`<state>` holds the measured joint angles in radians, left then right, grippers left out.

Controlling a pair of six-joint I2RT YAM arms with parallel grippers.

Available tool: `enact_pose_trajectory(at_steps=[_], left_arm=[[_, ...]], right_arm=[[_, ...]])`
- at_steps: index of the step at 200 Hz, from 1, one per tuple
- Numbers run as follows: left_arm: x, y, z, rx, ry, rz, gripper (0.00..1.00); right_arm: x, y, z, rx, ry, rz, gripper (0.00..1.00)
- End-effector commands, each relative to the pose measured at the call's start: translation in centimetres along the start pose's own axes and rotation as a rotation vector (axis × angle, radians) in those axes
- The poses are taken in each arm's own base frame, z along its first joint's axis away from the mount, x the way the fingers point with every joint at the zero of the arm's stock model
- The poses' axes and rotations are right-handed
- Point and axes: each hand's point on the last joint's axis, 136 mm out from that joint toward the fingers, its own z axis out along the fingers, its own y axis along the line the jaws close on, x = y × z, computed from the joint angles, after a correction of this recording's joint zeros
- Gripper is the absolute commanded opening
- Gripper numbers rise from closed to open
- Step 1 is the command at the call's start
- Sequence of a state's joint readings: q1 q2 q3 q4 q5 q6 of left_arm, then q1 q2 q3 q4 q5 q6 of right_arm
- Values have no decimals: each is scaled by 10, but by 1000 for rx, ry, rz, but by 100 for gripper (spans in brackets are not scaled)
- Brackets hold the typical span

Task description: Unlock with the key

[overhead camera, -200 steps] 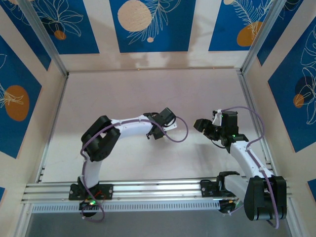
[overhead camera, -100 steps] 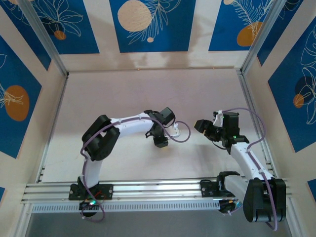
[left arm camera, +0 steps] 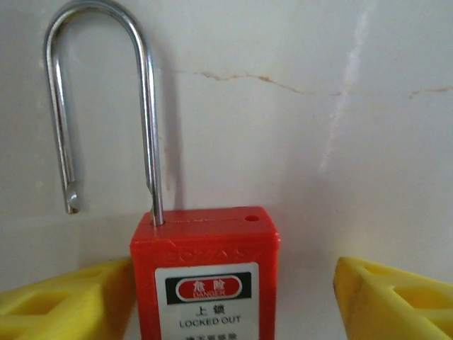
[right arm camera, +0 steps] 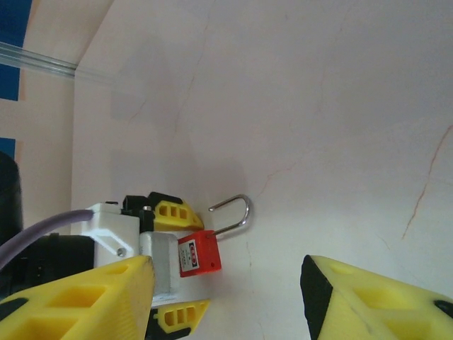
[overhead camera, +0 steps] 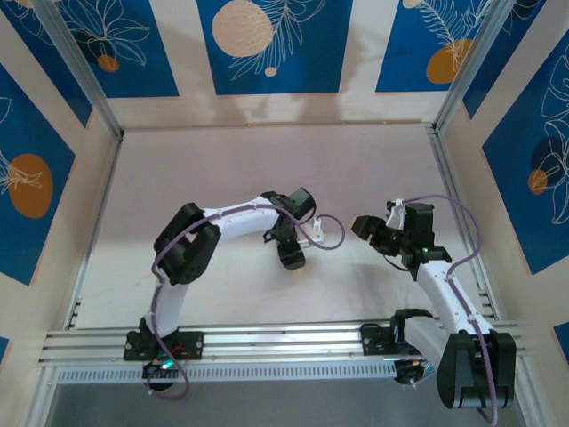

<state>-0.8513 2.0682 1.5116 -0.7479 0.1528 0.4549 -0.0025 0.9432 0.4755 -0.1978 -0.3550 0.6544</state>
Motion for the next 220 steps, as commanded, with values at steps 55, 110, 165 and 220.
enact_pose_trajectory(at_steps=[55, 110, 165, 220], left_arm=[[2, 63, -117, -309, -283, -238, 100], [119, 105, -217, -883, -463, -841, 100], [207, 65, -260, -1015, -617, -1052, 100], [226, 51, -289, -1065, -724, -1116, 100]], right_arm=[[28, -3, 18, 244, 80, -205, 58], [78, 35, 78, 431, 264, -583, 57], [115, 45, 117, 483, 403, -655, 58], [127, 37, 132, 550, 438, -666, 58]])
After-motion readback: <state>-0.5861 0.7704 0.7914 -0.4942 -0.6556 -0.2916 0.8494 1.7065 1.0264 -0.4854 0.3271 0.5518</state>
